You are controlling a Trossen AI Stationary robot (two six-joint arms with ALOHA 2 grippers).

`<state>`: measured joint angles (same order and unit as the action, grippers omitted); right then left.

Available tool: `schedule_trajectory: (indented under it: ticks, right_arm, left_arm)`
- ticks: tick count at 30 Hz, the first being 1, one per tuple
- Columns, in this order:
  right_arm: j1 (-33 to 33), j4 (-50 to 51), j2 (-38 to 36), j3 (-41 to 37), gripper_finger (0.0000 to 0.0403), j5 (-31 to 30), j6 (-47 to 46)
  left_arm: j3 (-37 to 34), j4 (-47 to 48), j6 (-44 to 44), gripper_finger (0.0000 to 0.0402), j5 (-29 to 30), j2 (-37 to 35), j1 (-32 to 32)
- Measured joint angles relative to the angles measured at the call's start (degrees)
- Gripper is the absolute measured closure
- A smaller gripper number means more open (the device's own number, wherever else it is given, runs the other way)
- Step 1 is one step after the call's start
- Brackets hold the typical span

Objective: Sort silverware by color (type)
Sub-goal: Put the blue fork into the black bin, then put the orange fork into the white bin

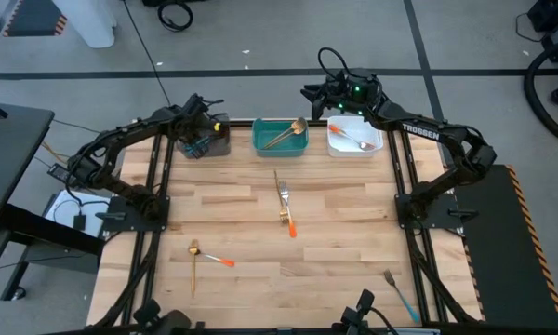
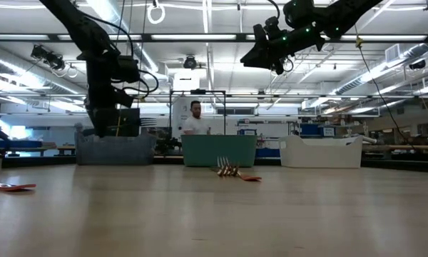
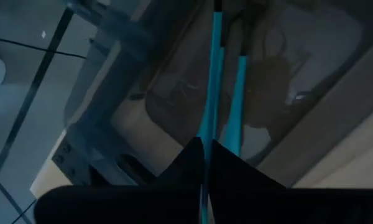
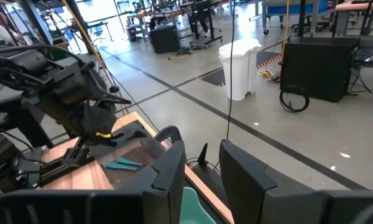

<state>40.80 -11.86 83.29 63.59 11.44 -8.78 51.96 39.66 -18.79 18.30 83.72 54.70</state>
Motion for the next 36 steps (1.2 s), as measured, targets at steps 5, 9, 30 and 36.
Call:
schedule_trajectory:
  ticks: [5, 9, 30, 36]
  right_arm:
    - [0.0, 0.01, 0.0, 0.0, 0.0296, 0.0, -0.02]
    - [0.0, 0.0, 0.0, 0.0, 0.0296, 0.0, -0.02]
    - [-1.32, 16.24, -1.49, -0.02, 0.0296, 0.27, -1.66]
    - [-4.55, 24.68, -0.92, -0.07, 0.0295, -0.05, -7.74]
  left_arm:
    - [0.0, 0.17, -1.98, 0.0345, 0.16, 0.0, 1.05]
    - [0.01, 0.21, -1.27, 0.032, 0.13, 0.0, 1.48]
    - [12.6, 39.04, 36.42, 0.0308, -10.17, -16.43, -17.98]
    - [7.86, 38.44, 56.42, 0.0308, -10.05, -26.43, -26.47]
